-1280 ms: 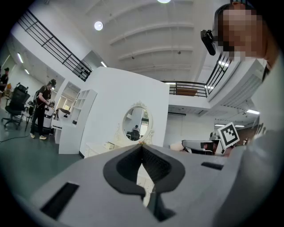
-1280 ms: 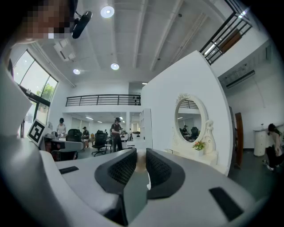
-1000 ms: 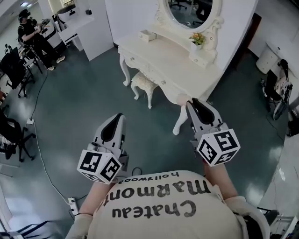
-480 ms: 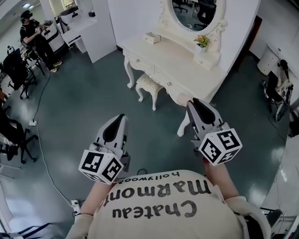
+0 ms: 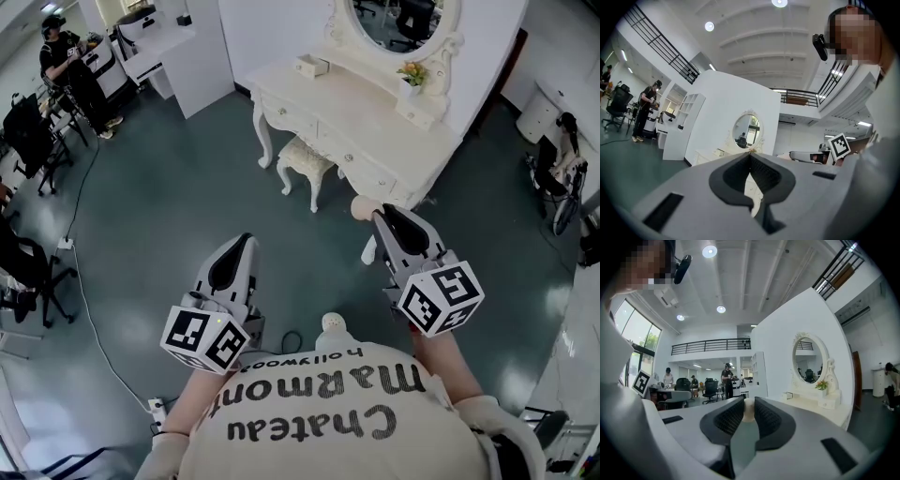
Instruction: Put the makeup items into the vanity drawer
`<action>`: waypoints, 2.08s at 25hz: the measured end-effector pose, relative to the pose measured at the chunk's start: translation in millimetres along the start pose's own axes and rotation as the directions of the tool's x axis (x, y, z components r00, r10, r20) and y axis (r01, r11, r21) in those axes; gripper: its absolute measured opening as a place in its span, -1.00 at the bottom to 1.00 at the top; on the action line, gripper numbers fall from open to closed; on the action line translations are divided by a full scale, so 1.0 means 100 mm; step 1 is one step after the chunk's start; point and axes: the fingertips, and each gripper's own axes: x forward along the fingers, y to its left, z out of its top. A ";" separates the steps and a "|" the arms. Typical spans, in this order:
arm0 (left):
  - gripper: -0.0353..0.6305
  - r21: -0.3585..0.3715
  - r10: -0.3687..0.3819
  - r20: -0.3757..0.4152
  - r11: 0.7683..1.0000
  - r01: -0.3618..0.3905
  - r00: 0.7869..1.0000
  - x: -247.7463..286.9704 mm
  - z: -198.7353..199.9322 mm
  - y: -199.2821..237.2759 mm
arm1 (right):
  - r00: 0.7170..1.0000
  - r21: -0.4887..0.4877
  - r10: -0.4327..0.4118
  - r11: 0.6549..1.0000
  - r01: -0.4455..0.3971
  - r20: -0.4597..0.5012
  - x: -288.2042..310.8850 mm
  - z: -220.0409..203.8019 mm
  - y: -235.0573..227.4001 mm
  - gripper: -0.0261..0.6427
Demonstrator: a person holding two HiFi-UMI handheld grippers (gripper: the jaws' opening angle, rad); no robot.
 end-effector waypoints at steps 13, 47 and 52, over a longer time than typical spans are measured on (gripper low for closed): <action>-0.87 -0.017 0.036 0.020 0.999 -0.036 0.999 0.27 0.01 0.34 | 0.999 0.020 0.037 0.999 -0.037 0.004 0.50 -0.05 -0.17 -0.65; -0.87 -0.007 0.090 0.040 0.996 -0.089 0.995 2.56 -0.03 0.81 | 0.993 0.072 0.119 0.990 -0.120 0.009 2.11 -0.04 -2.06 -0.64; -0.87 -0.011 0.096 0.023 0.995 -0.096 0.995 2.60 -0.08 0.86 | 0.992 0.093 0.124 0.988 -0.123 0.001 2.17 -0.12 -2.08 -0.64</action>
